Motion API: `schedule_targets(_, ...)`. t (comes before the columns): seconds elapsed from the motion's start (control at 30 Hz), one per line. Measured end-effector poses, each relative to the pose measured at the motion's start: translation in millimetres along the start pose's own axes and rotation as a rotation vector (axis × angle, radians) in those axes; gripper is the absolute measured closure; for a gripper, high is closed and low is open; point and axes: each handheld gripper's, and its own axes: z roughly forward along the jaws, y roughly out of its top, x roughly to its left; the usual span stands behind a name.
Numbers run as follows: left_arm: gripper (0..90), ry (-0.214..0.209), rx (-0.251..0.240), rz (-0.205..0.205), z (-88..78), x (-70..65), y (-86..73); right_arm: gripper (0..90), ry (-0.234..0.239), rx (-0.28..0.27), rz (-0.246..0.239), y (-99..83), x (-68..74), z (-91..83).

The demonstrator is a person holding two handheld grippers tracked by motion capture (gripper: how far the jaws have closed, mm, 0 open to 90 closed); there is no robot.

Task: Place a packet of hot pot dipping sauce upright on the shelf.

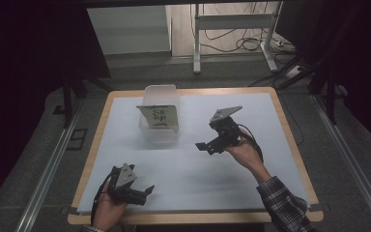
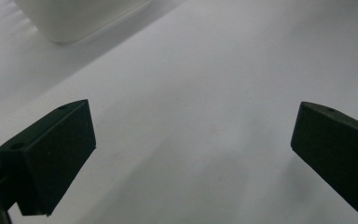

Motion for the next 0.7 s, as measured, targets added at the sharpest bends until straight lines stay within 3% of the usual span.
schedule_targets(0.7,0.0,0.002,0.004,0.006,0.3,-0.8,0.3,0.0,-0.070,-0.024,0.047,-49.0,1.0,-48.1)
